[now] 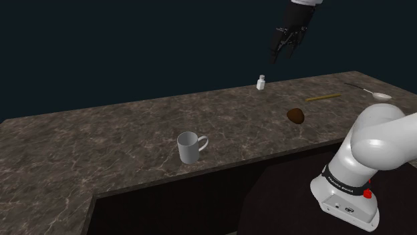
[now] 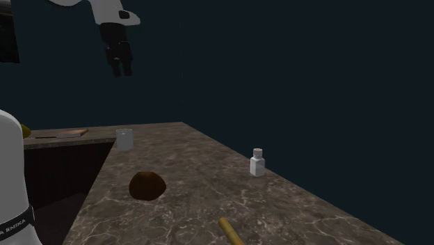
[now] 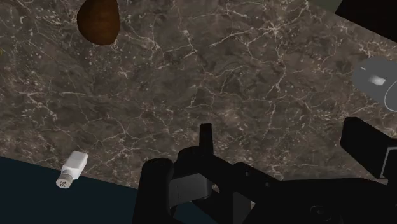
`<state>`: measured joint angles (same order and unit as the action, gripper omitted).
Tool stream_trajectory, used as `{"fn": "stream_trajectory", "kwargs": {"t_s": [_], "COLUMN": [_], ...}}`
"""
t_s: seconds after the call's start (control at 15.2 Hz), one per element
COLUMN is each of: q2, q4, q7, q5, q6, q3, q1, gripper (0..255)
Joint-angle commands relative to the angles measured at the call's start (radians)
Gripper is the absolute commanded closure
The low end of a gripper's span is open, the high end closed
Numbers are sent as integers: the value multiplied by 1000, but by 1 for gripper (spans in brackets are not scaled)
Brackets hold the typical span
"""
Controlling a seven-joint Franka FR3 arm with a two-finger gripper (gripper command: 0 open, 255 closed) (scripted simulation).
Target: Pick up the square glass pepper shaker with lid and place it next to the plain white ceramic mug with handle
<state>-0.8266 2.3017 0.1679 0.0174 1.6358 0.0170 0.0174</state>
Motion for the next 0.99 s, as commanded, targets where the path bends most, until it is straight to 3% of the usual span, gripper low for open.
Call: {"fn": "stream_trajectory", "kwargs": {"t_s": [0.0,0.92], "q2": [0,303], "q4": [0,-12], "q7": [0,-258], "q5": [0,-113], "q6": [0,262], "q3": [0,-234], "q1": [0,62], "gripper": [0,0]}}
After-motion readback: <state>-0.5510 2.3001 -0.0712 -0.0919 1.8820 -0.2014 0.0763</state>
